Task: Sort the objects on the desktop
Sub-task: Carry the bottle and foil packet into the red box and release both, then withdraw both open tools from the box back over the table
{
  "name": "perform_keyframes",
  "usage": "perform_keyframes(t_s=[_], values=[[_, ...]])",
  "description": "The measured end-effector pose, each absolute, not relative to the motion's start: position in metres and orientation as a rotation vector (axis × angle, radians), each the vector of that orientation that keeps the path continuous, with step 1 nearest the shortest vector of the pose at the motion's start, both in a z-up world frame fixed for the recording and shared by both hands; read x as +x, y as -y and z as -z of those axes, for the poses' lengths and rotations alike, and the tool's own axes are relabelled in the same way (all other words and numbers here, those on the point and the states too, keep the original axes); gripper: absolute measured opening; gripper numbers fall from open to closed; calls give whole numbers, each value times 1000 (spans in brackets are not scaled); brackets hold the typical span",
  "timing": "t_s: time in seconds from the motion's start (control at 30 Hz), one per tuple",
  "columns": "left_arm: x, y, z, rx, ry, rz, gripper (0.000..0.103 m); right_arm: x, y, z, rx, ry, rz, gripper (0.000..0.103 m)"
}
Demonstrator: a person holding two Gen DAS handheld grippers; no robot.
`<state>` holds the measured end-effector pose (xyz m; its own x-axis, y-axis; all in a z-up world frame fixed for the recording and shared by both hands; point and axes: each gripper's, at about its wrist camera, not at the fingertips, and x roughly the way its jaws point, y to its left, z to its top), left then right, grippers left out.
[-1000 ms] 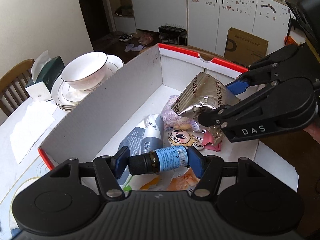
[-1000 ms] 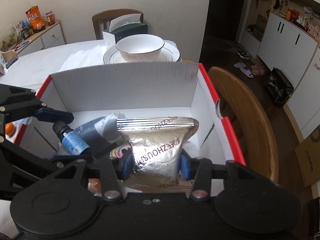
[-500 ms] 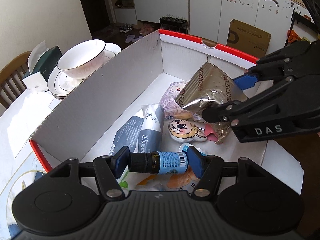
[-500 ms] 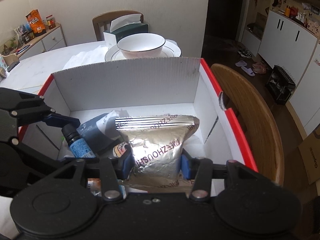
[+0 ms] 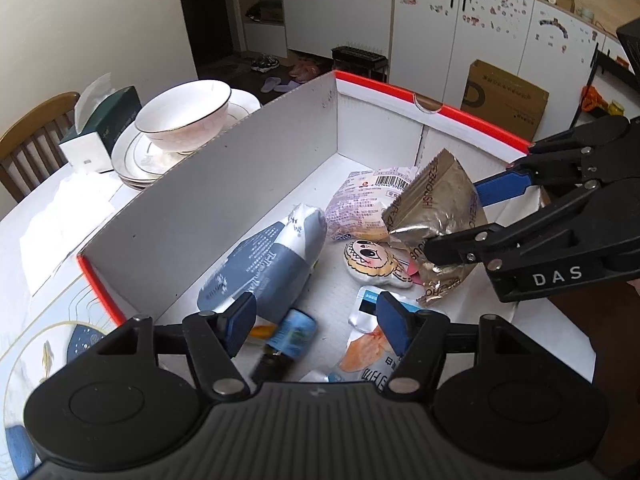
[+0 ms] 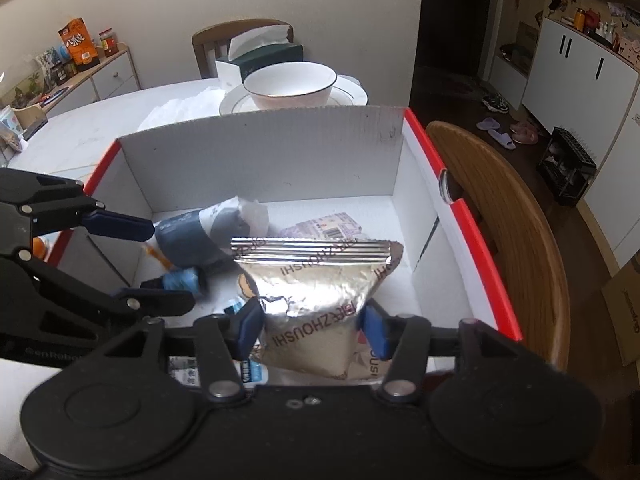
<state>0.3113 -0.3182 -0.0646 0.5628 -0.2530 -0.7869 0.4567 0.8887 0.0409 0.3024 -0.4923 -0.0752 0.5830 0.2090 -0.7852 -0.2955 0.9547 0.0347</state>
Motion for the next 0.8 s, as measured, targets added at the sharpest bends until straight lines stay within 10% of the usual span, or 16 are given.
perform_keyframes(t_s=[0.8], values=[[266,292,28,124,-758,354,69,260,494,30,-34,-801,-374,76]])
